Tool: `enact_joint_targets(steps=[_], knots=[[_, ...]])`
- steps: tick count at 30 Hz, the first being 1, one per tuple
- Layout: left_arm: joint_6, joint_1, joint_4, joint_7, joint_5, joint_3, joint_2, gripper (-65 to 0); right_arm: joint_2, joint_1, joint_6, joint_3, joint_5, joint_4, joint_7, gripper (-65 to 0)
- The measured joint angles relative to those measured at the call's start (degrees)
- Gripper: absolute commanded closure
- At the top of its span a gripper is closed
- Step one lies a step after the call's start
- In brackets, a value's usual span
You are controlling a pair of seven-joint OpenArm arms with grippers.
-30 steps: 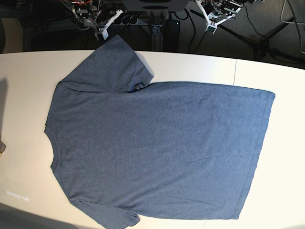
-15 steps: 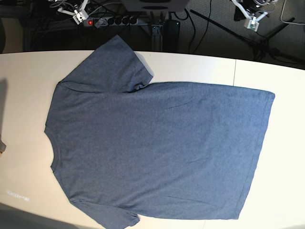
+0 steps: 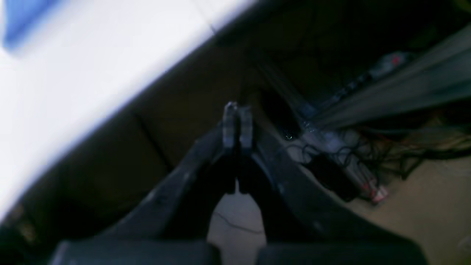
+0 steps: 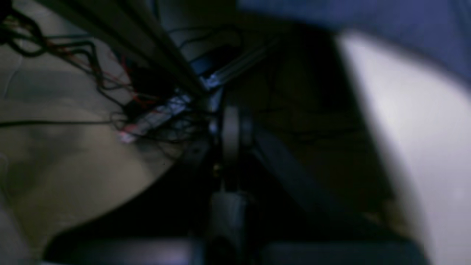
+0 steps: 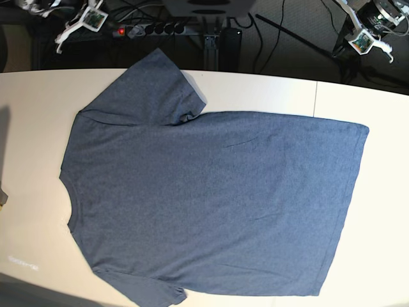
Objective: Fold the T-shirt properly
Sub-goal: 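Lower the right gripper onto the sleeve near it and grasp the edge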
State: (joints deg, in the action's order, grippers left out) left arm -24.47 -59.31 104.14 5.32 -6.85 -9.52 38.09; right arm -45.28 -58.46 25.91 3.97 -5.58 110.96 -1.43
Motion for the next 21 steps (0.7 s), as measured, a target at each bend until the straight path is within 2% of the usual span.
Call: enact_joint_targets(steps=[4, 5, 7, 9, 10, 16, 20, 21], knots=[[2.7, -2.1, 6.1, -1.2, 2.8, -2.4, 2.1, 0.0, -3.7, 0.4, 0.1, 4.9, -2.0, 3.3, -1.4, 0.0], [3.6, -2.1, 7.0, -1.9, 3.1, -2.6, 2.6, -2.6, -5.0, 0.4, 0.1, 5.9, -2.7, 3.6, -2.3, -2.9], [5.7, -2.1, 8.3, -3.1, 3.8, -2.6, 3.5, -10.6, -7.8, 1.2, 0.1, 6.8, -5.2, 3.6, -4.3, -18.9], [6.7, -2.1, 8.7, -3.2, 5.1, -2.6, 3.9, -17.1, -10.9, 2.2, 0.0, 6.8, -6.1, 3.4, -4.5, -30.1], [7.3, -2.1, 8.7, -3.2, 6.0, -2.6, 3.8, -18.2, -12.2, 2.6, 0.0, 6.8, -6.4, 3.4, -4.5, -32.0], [7.5, -2.1, 8.7, -3.2, 6.9, -2.6, 4.2, -18.2, -19.1, 6.3, 0.0, 6.0, -8.4, 3.2, -4.2, -32.2], [7.6, -2.1, 8.7, -3.2, 6.8, -2.6, 4.1, -18.2, -23.8, 9.5, 0.0, 3.2, -9.5, 0.5, -4.1, -40.8], [7.6, -2.1, 8.7, -3.2, 6.8, -2.6, 4.1, -18.2, -24.5, 10.4, 0.0, 1.9, -9.8, -0.3, -4.3, -41.0]])
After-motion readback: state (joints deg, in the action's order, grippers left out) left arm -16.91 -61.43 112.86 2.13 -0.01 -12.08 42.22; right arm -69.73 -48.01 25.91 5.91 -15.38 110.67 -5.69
